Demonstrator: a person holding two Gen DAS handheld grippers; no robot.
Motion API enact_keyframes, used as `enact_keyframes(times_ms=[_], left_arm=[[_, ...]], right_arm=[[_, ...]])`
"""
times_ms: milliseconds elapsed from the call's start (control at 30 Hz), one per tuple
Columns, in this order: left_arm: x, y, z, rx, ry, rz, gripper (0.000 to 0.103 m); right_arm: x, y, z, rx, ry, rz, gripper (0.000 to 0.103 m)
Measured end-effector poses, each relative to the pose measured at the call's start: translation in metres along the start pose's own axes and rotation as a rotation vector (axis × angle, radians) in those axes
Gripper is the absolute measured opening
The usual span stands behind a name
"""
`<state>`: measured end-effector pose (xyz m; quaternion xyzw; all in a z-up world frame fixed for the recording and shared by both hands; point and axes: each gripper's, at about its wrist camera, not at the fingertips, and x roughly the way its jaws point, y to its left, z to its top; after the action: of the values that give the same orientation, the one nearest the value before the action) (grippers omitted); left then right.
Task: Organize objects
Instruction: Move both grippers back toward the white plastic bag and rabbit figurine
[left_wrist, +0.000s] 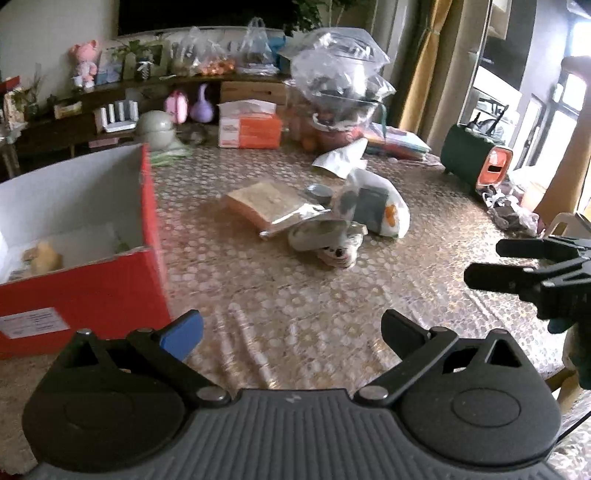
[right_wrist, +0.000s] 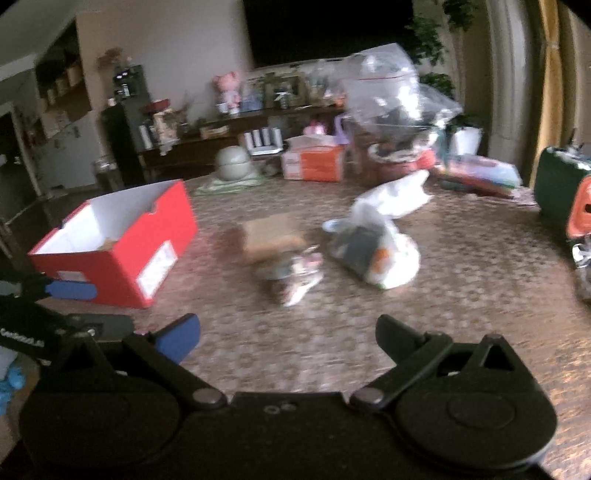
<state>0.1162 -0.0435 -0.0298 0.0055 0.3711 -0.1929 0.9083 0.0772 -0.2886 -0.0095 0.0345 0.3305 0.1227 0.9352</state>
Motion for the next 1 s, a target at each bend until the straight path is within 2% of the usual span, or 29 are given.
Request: enact_keyframes(times_ms=[200,433,567,733,1000], left_arm=[[0.029,-0.018,0.005,0.006,0.002,-0.009,0.103],[0.066,-0.034,0.008,0.019,0.026,-0.004,0.103],[0.087,-0.039,0.014,0.016,0.034,-0.004,0.103],[0.114,-0.042,0.02,-0.006,0.05,-0.043,0.103],[0.148,-0.044,0.029,-0.047,0.087,-0.025,0.103]], right_arm=[[0.009,-0.029,0.009,-0.011,-0.011,-0.069,0.101],[0.038,-0.06,0.022,0.003,0.008,-0.099,0.101],[0.06,-0.073,0.027,0.0,0.031,-0.106,0.101],[0.09,-0.085,0.034,-0.014,0.069,-0.095,0.101],[0.133,-0.102,0.051,-0.061,0.127,-0.06,0.101]])
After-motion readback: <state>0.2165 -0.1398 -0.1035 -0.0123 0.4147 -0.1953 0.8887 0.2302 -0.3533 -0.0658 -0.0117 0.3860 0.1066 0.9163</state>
